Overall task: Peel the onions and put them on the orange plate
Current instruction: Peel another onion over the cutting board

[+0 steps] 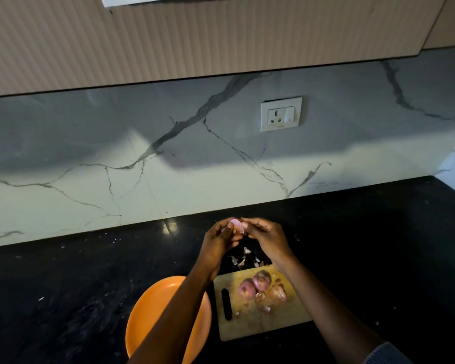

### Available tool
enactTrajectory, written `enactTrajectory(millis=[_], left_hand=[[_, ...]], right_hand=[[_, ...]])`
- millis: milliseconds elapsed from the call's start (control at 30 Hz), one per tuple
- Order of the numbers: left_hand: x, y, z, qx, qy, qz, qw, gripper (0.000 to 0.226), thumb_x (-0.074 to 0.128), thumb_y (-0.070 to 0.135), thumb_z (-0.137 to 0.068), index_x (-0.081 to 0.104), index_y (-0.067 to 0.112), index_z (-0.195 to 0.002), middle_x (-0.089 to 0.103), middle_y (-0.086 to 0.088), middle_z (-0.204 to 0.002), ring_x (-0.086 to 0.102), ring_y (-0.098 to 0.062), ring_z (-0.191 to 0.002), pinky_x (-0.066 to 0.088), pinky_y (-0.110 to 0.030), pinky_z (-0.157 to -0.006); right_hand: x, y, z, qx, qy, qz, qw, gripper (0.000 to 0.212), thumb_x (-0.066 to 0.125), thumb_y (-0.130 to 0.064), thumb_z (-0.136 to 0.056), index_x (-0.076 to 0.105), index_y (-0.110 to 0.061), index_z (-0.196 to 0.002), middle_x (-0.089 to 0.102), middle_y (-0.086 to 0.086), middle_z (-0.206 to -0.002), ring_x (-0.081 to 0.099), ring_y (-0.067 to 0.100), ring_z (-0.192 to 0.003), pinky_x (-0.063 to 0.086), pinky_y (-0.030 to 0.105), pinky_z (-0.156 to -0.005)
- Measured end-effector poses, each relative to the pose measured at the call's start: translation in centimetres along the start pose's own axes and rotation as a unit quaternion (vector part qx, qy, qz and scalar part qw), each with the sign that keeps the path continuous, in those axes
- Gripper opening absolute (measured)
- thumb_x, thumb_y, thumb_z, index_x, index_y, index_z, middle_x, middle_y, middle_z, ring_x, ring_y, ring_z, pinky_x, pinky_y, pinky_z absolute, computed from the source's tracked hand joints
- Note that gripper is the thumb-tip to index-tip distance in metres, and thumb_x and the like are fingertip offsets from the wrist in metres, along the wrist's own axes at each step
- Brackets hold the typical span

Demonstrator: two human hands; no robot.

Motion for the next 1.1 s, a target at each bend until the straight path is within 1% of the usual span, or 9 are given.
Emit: enactTrajectory(millis=[100, 167, 267, 400, 500, 633, 867, 967, 1100], left_hand=[[-0.2, 0.1, 0.0, 0.026, 0.013, -0.035, 0.999, 0.026, 0.058, 0.023, -0.101, 0.066, 0.007, -0.119, 0.073, -0.009, -0.114, 0.068, -0.026, -0.111, 0.053, -0.044, -0.101], [-0.1, 0.2, 0.1, 0.036, 0.025, -0.032, 0.999, 0.025, 0.059, 0.020, -0.100, 0.067, 0.003, -0.116, 0.074, -0.011, -0.110, 0.068, -0.027, -0.110, 0.052, -0.043, -0.101], [0.1, 0.6, 0.3, 0.053, 0.032, -0.023, 0.998, 0.021, 0.060, 0.017, -0.099, 0.068, 0.005, -0.115, 0.075, -0.010, -0.106, 0.069, -0.027, -0.108, 0.054, -0.038, -0.098], [-0.2, 0.8, 0.3, 0.070, 0.033, -0.019, 0.997, 0.028, 0.070, 0.023, -0.090, 0.070, 0.007, -0.113, 0.076, -0.011, -0.105, 0.071, -0.026, -0.106, 0.055, -0.037, -0.096], [-0.4, 0.6, 0.2, 0.073, 0.027, -0.029, 0.997, 0.027, 0.072, 0.019, -0.091, 0.070, 0.006, -0.115, 0.075, -0.012, -0.107, 0.070, -0.027, -0.107, 0.056, -0.039, -0.097], [-0.4, 0.5, 0.3, 0.079, 0.030, -0.062, 0.994, 0.024, 0.073, 0.021, -0.091, 0.071, 0.011, -0.112, 0.077, -0.008, -0.102, 0.072, -0.024, -0.101, 0.057, -0.040, -0.094], [-0.5, 0.2, 0.0, 0.080, 0.032, -0.104, 0.991, 0.024, 0.073, 0.025, -0.090, 0.073, 0.012, -0.110, 0.076, -0.008, -0.101, 0.072, -0.027, -0.099, 0.056, -0.051, -0.096], [-0.3, 0.2, 0.0, 0.080, 0.036, -0.108, 0.990, 0.026, 0.075, 0.027, -0.088, 0.072, 0.013, -0.111, 0.076, -0.007, -0.101, 0.072, -0.026, -0.099, 0.057, -0.049, -0.094], [-0.2, 0.2, 0.0, 0.079, 0.029, -0.102, 0.991, 0.025, 0.074, 0.025, -0.090, 0.071, 0.013, -0.112, 0.076, -0.008, -0.102, 0.072, -0.027, -0.100, 0.058, -0.046, -0.089]], right_hand=[[-0.3, 0.2, -0.2, -0.031, 0.011, 0.074, 0.997, 0.013, 0.070, -0.017, -0.093, 0.077, -0.022, -0.103, 0.078, -0.003, -0.095, 0.072, 0.010, -0.089, 0.056, 0.027, -0.081], [-0.3, 0.1, -0.3, -0.045, 0.010, 0.112, 0.993, 0.012, 0.071, -0.020, -0.093, 0.077, -0.026, -0.102, 0.078, -0.007, -0.094, 0.072, 0.007, -0.088, 0.058, 0.029, -0.083], [-0.2, -0.3, -0.2, -0.071, 0.010, 0.153, 0.986, 0.016, 0.074, -0.026, -0.091, 0.076, -0.022, -0.107, 0.077, -0.009, -0.098, 0.072, 0.003, -0.094, 0.058, 0.026, -0.086], [-0.3, -0.7, 0.0, -0.132, 0.002, 0.214, 0.968, 0.022, 0.071, -0.019, -0.093, 0.075, -0.015, -0.115, 0.076, -0.006, -0.106, 0.070, -0.002, -0.098, 0.055, 0.018, -0.088], [-0.4, -1.0, 0.0, -0.160, 0.008, 0.249, 0.955, 0.021, 0.070, -0.015, -0.093, 0.075, -0.013, -0.113, 0.077, -0.003, -0.106, 0.070, 0.001, -0.097, 0.056, 0.019, -0.088], [-0.5, -0.8, -0.3, -0.160, 0.011, 0.257, 0.953, 0.013, 0.071, -0.015, -0.093, 0.076, -0.014, -0.105, 0.077, -0.005, -0.096, 0.071, 0.002, -0.089, 0.057, 0.021, -0.081], [-0.4, -0.6, 0.0, -0.173, 0.004, 0.263, 0.949, 0.014, 0.072, -0.010, -0.091, 0.076, -0.010, -0.104, 0.077, -0.003, -0.093, 0.071, 0.001, -0.087, 0.054, 0.013, -0.077], [-0.3, -0.5, 0.0, -0.171, 0.008, 0.250, 0.953, 0.013, 0.079, -0.014, -0.087, 0.075, -0.010, -0.098, 0.075, -0.005, -0.086, 0.071, 0.003, -0.082, 0.054, 0.013, -0.072], [0.0, -0.3, -0.1, -0.188, 0.028, 0.258, 0.947, 0.016, 0.081, -0.023, -0.084, 0.073, -0.012, -0.091, 0.072, -0.003, -0.082, 0.069, 0.007, -0.075, 0.054, 0.020, -0.066]])
Point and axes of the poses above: each hand's wrist, its own z-axis away from the middle knuckle, its own x-axis out of the palm, y = z × x, the point moved 2 cm from there along -z, towards the middle knuckle
